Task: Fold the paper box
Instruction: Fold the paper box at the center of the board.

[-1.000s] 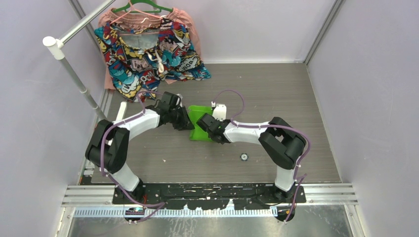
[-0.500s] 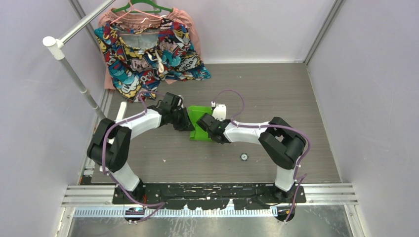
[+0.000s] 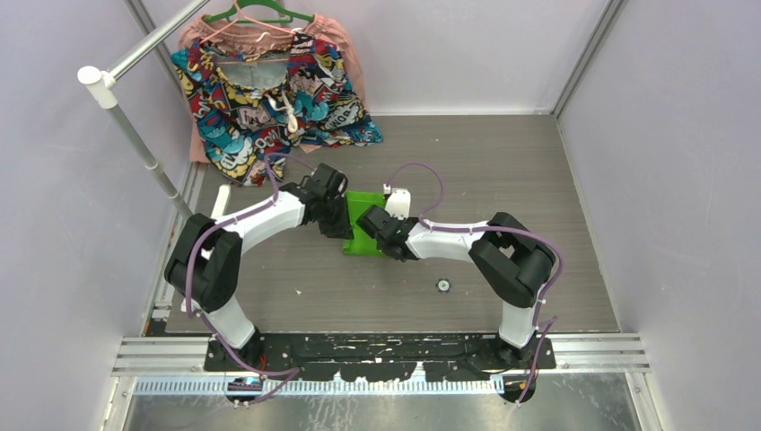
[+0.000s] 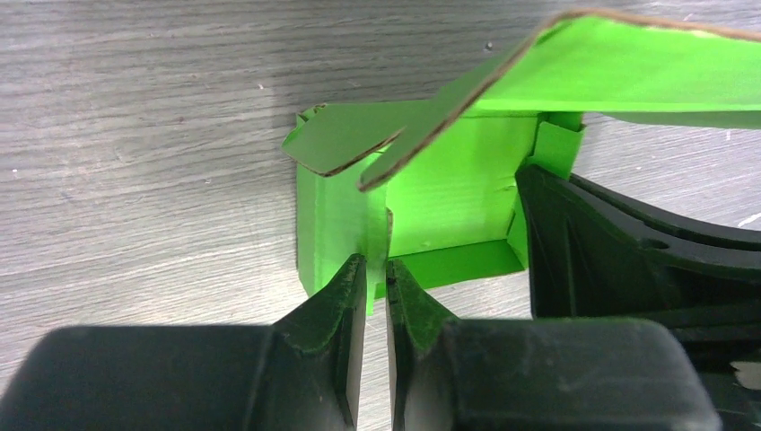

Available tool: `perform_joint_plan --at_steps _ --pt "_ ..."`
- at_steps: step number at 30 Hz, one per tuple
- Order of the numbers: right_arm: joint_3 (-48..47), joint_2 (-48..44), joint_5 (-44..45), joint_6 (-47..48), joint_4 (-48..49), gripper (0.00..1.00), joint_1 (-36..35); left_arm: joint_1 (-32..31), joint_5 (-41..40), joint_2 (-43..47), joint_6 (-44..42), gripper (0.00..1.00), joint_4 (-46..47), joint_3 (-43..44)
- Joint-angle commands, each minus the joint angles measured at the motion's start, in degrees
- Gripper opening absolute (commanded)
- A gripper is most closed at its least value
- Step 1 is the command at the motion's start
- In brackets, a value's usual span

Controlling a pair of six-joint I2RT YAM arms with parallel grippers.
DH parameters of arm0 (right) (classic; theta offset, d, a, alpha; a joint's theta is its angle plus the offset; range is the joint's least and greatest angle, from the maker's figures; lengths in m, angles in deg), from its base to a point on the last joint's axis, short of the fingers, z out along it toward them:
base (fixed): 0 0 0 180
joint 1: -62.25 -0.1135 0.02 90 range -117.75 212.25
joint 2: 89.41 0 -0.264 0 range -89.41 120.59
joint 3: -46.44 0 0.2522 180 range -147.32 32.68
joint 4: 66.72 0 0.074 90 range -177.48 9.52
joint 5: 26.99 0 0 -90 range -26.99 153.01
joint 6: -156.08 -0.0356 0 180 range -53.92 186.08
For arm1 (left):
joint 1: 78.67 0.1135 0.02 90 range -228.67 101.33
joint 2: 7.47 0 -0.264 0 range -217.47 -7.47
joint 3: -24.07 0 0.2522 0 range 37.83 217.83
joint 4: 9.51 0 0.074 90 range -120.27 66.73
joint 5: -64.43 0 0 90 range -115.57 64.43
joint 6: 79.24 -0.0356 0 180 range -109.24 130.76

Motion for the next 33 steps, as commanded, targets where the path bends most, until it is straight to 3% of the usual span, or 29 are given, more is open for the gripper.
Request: perform_joint_plan --at_steps 1,12,24,33 --pt "2.5 3.4 -4.8 -0.7 -3.3 0.01 -0.1 -0.4 -2.0 -1.3 -1.4 0.15 -2.2 1.2" --pt "2.7 3.5 -4.9 -0.7 -3.0 0.01 -0.1 -2.3 -4.1 -3.2 -1.9 0.14 -4.2 3.4" --pt "2.8 3.7 -4.9 -0.7 -2.8 0.01 -0.2 -5.9 -15.9 -7.0 -4.1 0.14 -15.0 10.5" --pt "2.8 3.5 -4.8 -0.7 -3.0 0.01 -0.1 -6.8 -16.2 -8.9 -4.4 0.14 -14.6 10.7"
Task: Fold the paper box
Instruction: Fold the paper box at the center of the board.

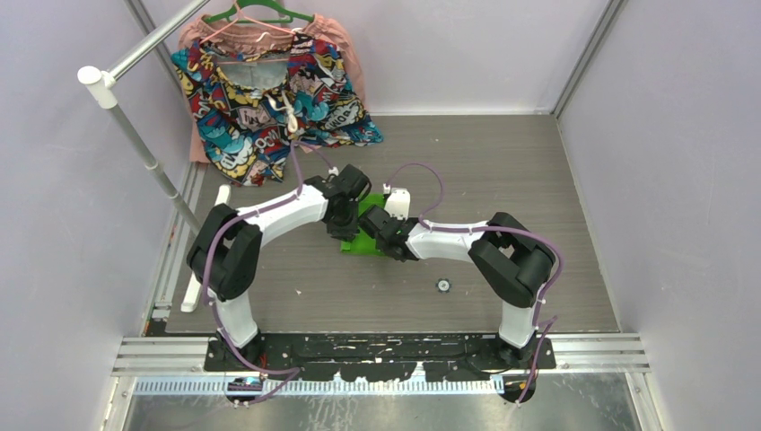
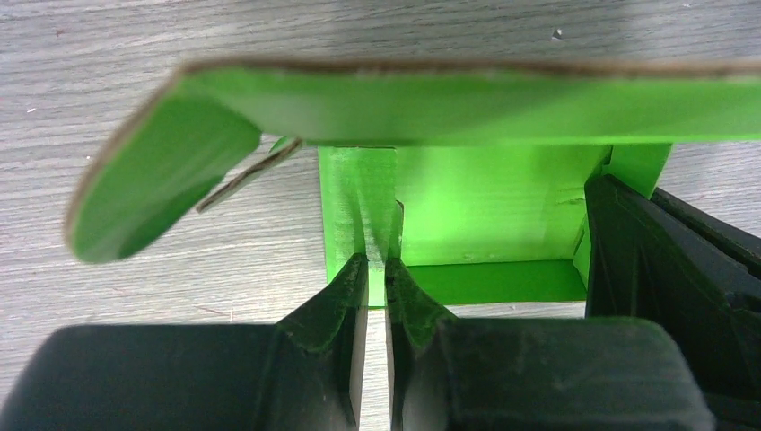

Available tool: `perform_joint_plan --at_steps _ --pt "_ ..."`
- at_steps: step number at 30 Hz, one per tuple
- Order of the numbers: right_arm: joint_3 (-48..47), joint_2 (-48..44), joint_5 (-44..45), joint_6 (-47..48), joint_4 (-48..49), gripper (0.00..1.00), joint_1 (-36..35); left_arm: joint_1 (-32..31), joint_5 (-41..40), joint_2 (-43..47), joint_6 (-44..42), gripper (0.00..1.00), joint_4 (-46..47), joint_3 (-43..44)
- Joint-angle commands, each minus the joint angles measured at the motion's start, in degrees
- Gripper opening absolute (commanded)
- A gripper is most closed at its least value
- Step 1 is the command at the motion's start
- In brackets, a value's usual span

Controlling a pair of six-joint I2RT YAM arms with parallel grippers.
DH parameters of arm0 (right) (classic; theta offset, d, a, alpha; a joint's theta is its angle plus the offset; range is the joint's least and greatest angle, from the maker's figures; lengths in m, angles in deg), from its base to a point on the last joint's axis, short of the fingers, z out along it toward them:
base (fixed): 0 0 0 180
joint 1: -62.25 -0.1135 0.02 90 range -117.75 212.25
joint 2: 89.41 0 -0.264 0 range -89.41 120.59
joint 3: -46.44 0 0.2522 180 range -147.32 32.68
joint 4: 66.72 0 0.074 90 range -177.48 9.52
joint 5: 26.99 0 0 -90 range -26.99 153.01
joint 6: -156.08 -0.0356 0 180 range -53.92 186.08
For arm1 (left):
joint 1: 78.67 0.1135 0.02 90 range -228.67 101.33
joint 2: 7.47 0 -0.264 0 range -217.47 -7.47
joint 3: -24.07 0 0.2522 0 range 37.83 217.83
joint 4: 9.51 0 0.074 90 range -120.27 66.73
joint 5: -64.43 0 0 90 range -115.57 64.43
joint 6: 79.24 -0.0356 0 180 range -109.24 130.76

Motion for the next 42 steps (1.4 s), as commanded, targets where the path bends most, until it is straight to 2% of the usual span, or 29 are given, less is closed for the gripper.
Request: perform_joint_plan --at_steps 1,20,32,42 --pt "2.5 3.4 -4.4 -0.6 -4.6 0.01 -0.1 -0.5 -2.7 -1.7 -1.3 0.14 -2.4 1.1" --pt "1.8 3.6 -4.2 -0.1 -5.0 0.01 -0.1 -3.2 -12.4 -4.5 -1.8 0.13 -7.0 4.1" --pt "2.1 3.7 -4.2 -0.3 -4.8 0.01 -0.1 -3.8 -11.3 -2.5 -1.5 0.13 -5.5 4.2" --pt "2.6 3.8 -4.6 -0.5 -4.2 0.01 -0.1 -3.8 -11.3 1.8 -1.8 0.29 -4.4 3.1"
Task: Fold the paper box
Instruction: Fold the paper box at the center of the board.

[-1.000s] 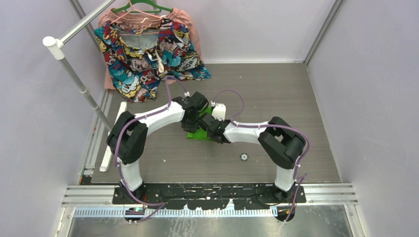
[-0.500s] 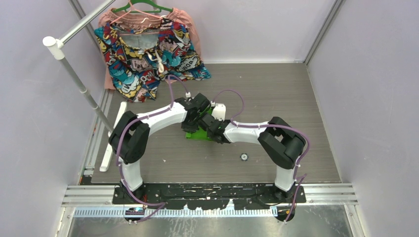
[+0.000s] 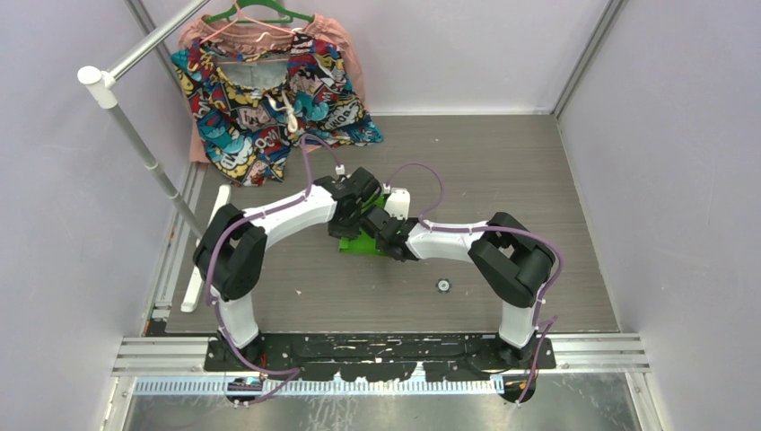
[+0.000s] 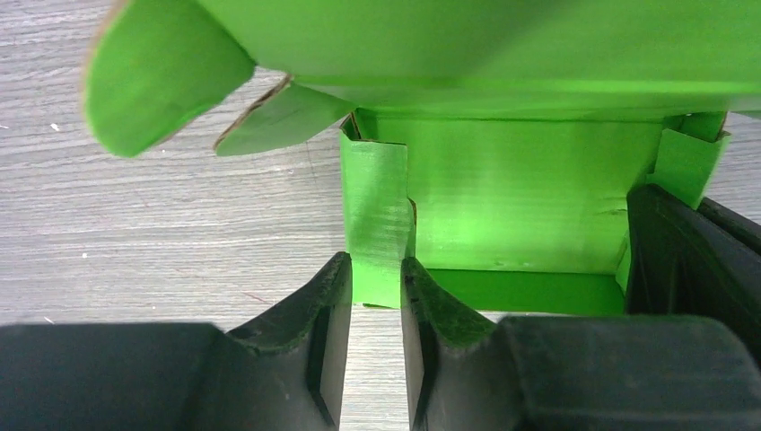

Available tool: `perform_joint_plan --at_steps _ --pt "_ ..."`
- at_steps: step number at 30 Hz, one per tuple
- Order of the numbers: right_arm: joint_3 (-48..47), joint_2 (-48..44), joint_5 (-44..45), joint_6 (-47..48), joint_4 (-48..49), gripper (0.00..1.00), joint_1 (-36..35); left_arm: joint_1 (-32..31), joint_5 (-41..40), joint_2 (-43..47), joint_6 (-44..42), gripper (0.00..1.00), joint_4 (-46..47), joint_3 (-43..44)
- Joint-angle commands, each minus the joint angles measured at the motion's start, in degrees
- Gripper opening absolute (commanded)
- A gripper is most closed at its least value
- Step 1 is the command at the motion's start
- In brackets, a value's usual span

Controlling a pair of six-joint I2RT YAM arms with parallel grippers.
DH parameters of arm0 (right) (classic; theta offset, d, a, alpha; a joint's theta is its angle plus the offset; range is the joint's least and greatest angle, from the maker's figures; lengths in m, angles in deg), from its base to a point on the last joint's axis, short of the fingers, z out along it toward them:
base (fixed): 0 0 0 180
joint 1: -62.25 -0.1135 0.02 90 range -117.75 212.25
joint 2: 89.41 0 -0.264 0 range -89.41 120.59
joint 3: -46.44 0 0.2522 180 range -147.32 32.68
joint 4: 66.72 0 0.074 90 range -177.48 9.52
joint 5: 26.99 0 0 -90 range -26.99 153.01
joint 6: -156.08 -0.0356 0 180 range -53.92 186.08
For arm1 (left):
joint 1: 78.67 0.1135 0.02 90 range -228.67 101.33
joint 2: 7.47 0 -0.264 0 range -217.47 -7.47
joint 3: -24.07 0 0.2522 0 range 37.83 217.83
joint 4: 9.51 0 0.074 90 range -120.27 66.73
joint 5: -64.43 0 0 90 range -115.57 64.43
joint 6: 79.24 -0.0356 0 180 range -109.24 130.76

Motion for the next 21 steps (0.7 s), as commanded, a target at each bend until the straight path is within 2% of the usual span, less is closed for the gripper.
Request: perform_joint_plan --at_steps 1,14,21 --pt "2.7 3.8 -4.6 -0.5 -4.3 0.01 -0.1 -0.2 -1.4 3.9 -0.6 0.29 0.4 -0.4" --pt "3.5 3.4 -4.8 -0.7 -3.8 0.01 0.0 -0.1 -0.5 4.3 -0.4 0.28 2.3 -2.5" --pt "3.5 3.7 -4.9 -0.7 -3.7 0.01 -0.1 1.1 3.7 10.2 -0.8 0.28 6.1 -5.0"
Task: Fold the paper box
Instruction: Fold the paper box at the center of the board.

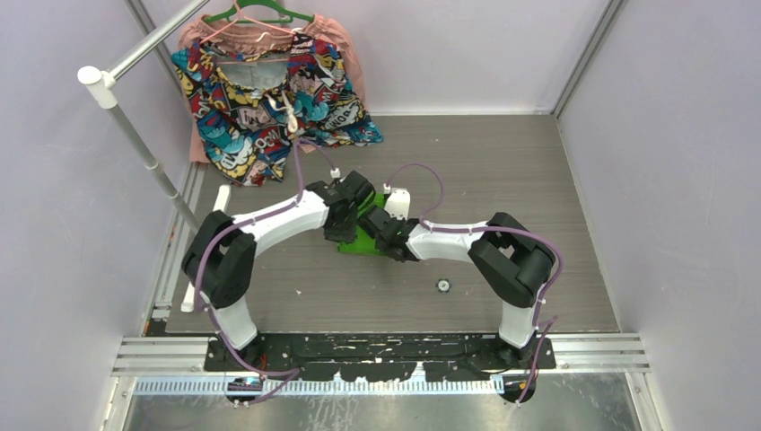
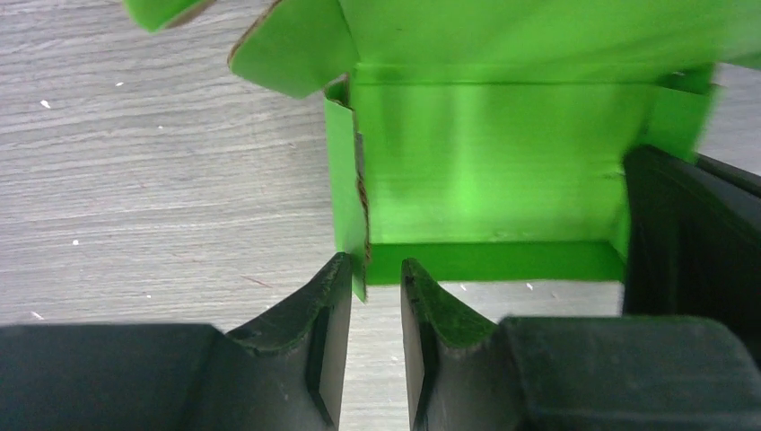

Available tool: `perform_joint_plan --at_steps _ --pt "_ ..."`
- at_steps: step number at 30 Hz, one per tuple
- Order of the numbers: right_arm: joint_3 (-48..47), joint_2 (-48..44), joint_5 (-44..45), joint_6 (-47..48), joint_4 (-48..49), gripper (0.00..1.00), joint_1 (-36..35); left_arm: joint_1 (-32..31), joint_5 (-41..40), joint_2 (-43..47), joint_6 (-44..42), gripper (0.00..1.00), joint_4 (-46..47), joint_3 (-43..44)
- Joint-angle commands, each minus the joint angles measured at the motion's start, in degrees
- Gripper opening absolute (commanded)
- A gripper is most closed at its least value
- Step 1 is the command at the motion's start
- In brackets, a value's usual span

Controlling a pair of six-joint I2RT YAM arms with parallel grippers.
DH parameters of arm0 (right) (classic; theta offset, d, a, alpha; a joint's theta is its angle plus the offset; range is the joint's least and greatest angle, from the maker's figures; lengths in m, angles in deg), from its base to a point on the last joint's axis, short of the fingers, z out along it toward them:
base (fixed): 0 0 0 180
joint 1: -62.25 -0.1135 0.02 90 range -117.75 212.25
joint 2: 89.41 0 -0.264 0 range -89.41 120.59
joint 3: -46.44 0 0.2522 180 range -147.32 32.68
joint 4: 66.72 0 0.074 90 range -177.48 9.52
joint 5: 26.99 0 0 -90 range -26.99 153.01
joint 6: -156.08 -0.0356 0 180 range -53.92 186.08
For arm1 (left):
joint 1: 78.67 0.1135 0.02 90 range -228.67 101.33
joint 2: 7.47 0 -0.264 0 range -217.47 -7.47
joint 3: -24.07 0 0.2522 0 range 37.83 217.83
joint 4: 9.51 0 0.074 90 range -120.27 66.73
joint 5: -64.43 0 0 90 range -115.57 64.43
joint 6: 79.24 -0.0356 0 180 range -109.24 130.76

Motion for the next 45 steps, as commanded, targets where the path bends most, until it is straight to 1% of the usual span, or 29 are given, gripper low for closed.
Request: perform_joint_plan --at_steps 1,4,7,9,11,14,18,20,23,28,45 --pt "3.0 3.7 -4.8 -0.6 -5.1 0.01 -0.1 1.5 3.8 8.0 -0.7 0.28 5.1 -1.4" --pt "3.0 3.6 -4.6 -0.6 -5.3 0.01 -0.1 3.6 7.7 12.2 -0.5 0.28 7.6 -3.6" --pt "3.0 3.7 -4.6 -0.5 -5.4 0.01 -0.1 7.1 13.8 16.6 -0.1 0.29 10.0 -7.1" --pt "3.0 3.7 -4.6 -0.6 -5.3 0.01 -0.1 9.3 16.3 18.5 -0.1 0.29 10.6 -8.9" --pt "3.1 3.7 -4.7 -0.6 -5.3 0.01 -0.1 10.9 16.9 19.6 -0.2 0.28 10.2 -10.5" --pt "2.9 3.9 -4.9 -0.6 -5.2 0.01 0.0 13.2 18.9 20.2 0.9 0.26 11.6 -13.6" --pt "2.8 3.7 -4.9 -0.5 -5.3 0.01 0.0 16.1 24.5 18.6 3.2 0.24 16.8 -18.0" --pt "2.7 3.6 -4.7 -0.4 -5.5 0.01 -0.1 16.4 26.8 17.2 4.0 0.24 19.5 -19.1" --pt "2.6 3.7 -4.7 -0.4 -5.7 0.01 -0.1 16.9 29.6 15.0 5.0 0.28 22.6 -19.7" --pt "2.5 3.5 -4.4 -0.1 -5.9 0.01 -0.1 17.4 30.4 13.8 5.8 0.29 25.4 -20.7" --pt "1.8 4.3 -4.7 0.3 -5.9 0.01 -0.1 18.1 32.2 9.7 5.9 0.28 26.9 -18.8"
